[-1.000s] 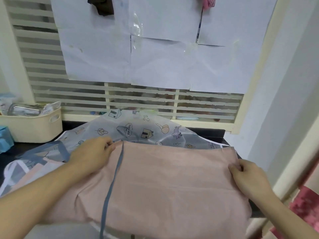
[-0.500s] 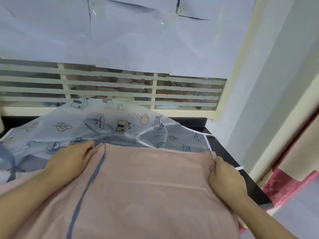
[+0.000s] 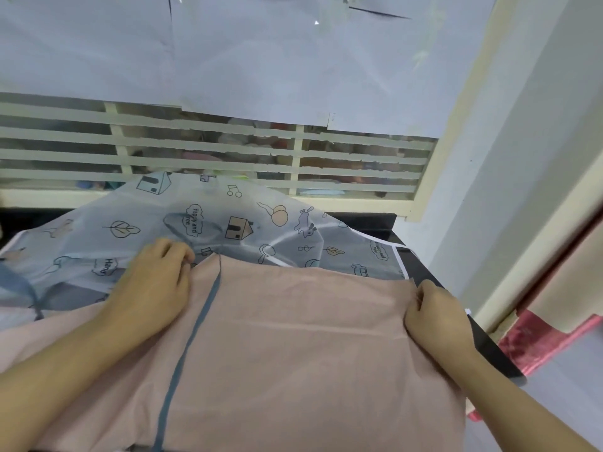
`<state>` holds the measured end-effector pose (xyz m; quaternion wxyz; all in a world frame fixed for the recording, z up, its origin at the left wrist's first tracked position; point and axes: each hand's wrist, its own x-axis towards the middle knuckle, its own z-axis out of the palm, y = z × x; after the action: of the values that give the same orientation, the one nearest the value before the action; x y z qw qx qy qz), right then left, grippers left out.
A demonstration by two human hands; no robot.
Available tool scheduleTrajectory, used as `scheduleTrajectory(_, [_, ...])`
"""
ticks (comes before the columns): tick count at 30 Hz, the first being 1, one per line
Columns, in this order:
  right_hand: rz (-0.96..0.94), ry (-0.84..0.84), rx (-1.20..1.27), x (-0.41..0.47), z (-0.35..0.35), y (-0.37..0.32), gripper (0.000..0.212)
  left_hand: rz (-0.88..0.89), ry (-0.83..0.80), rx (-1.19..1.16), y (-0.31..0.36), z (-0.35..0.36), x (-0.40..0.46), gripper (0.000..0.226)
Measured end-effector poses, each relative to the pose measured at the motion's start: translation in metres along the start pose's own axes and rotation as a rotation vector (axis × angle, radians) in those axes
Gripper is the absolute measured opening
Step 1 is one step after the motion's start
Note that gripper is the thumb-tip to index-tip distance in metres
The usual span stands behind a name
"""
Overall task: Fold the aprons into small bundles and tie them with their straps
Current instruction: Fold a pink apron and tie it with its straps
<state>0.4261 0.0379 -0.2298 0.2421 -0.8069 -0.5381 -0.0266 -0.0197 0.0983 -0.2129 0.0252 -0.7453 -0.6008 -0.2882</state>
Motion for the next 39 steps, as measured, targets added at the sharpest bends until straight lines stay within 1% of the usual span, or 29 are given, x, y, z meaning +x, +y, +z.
scheduleTrajectory(1, [0.016, -0.033, -0.010, 0.003, -0.003, -0.001, 0.015, 0.039, 0.026, -0.037, 0.008, -0.004, -0.001, 0.014])
scheduleTrajectory(2, [0.043, -0.061, -0.032, 0.006, -0.006, -0.002, 0.011, 0.078, 0.011, -0.104, 0.016, -0.009, -0.002, 0.015])
scheduleTrajectory(3, [0.075, -0.077, -0.094, 0.007, -0.011, -0.006, 0.006, 0.114, -0.060, -0.182, 0.027, -0.013, -0.004, 0.013])
scheduleTrajectory(4, [0.071, -0.060, -0.187, 0.007, -0.015, -0.013, 0.009, 0.162, -0.165, -0.240, 0.034, -0.013, -0.010, 0.013])
scheduleTrajectory(5, [0.041, -0.018, -0.286, 0.004, -0.017, -0.024, 0.022, 0.213, -0.295, -0.251, 0.041, -0.009, -0.016, 0.023])
scheduleTrajectory(6, [-0.022, 0.035, -0.343, -0.003, -0.017, -0.037, 0.036, 0.242, -0.433, -0.211, 0.046, -0.002, -0.023, 0.037])
scheduleTrajectory(7, [-0.108, 0.071, -0.319, -0.015, -0.016, -0.054, 0.045, 0.233, -0.552, -0.119, 0.049, 0.006, -0.031, 0.049])
scheduleTrajectory(8, [-0.202, 0.049, -0.237, -0.032, -0.013, -0.074, 0.048, 0.220, -0.619, -0.017, 0.049, 0.014, -0.039, 0.056])
scheduleTrajectory(9, [-0.264, -0.023, -0.136, -0.052, -0.009, -0.088, 0.050, 0.208, -0.642, 0.057, 0.053, 0.021, -0.044, 0.058])
scheduleTrajectory(10, [-0.303, -0.132, -0.058, -0.071, -0.001, -0.101, 0.055, 0.181, -0.630, 0.089, 0.053, 0.022, -0.047, 0.059])
scheduleTrajectory(12, [-0.347, -0.339, -0.068, -0.101, 0.014, -0.111, 0.072, 0.134, -0.600, 0.110, 0.052, 0.023, -0.045, 0.061])
scheduleTrajectory(13, [-0.354, -0.406, -0.097, -0.103, 0.020, -0.108, 0.076, 0.115, -0.594, 0.121, 0.051, 0.022, -0.044, 0.063])
scheduleTrajectory(15, [-0.375, -0.465, -0.105, -0.086, 0.024, -0.096, 0.070, 0.101, -0.596, 0.132, 0.043, 0.022, -0.040, 0.068])
scheduleTrajectory(17, [-0.408, -0.469, -0.115, -0.062, 0.025, -0.082, 0.062, 0.131, -0.620, 0.100, 0.034, 0.021, -0.039, 0.078])
scheduleTrajectory(19, [-0.420, -0.474, -0.136, -0.043, 0.026, -0.073, 0.060, 0.173, -0.610, 0.032, 0.024, 0.018, -0.038, 0.080])
scheduleTrajectory(21, [-0.446, -0.480, -0.149, -0.029, 0.028, -0.066, 0.058, 0.173, -0.575, -0.019, 0.016, 0.010, -0.040, 0.073])
scheduleTrajectory(23, [-0.462, -0.489, -0.150, -0.013, 0.026, -0.057, 0.055, 0.146, -0.538, -0.043, 0.013, 0.006, -0.044, 0.062])
scheduleTrajectory(26, [-0.424, -0.511, -0.147, 0.001, 0.026, -0.059, 0.051, 0.027, -0.501, -0.090, 0.008, 0.000, -0.052, 0.056])
scheduleTrajectory(27, [-0.407, -0.490, -0.190, 0.001, 0.028, -0.068, 0.053, -0.023, -0.471, -0.110, 0.008, -0.002, -0.054, 0.055])
scheduleTrajectory(29, [-0.429, -0.364, -0.224, -0.012, 0.027, -0.094, 0.066, -0.060, -0.398, -0.125, 0.014, -0.005, -0.053, 0.051])
scheduleTrajectory(30, [-0.473, -0.308, -0.153, -0.022, 0.027, -0.109, 0.069, -0.056, -0.358, -0.122, 0.017, -0.008, -0.051, 0.049])
scheduleTrajectory(31, [-0.524, -0.284, -0.057, -0.032, 0.029, -0.123, 0.067, -0.062, -0.332, -0.131, 0.018, -0.008, -0.048, 0.047])
scheduleTrajectory(32, [-0.576, -0.296, 0.018, -0.043, 0.032, -0.132, 0.065, -0.092, -0.309, -0.153, 0.022, -0.010, -0.045, 0.044])
scheduleTrajectory(34, [-0.666, -0.359, 0.038, -0.058, 0.046, -0.143, 0.072, -0.249, -0.300, -0.284, 0.025, -0.015, -0.036, 0.034])
scheduleTrajectory(36, [-0.665, -0.378, -0.017, -0.061, 0.057, -0.140, 0.079, -0.451, -0.279, -0.530, 0.027, -0.022, -0.021, 0.023])
scheduleTrajectory(37, [-0.665, -0.367, -0.024, -0.059, 0.061, -0.139, 0.080, -0.551, -0.230, -0.740, 0.028, -0.030, -0.013, 0.019])
scheduleTrajectory(38, [-0.668, -0.357, -0.027, -0.058, 0.061, -0.138, 0.079, -0.623, -0.160, -1.035, 0.031, -0.040, -0.004, 0.019])
scheduleTrajectory(39, [-0.672, -0.347, -0.028, -0.057, 0.059, -0.138, 0.078, -0.647, -0.058, -1.353, 0.032, -0.052, 0.004, 0.026])
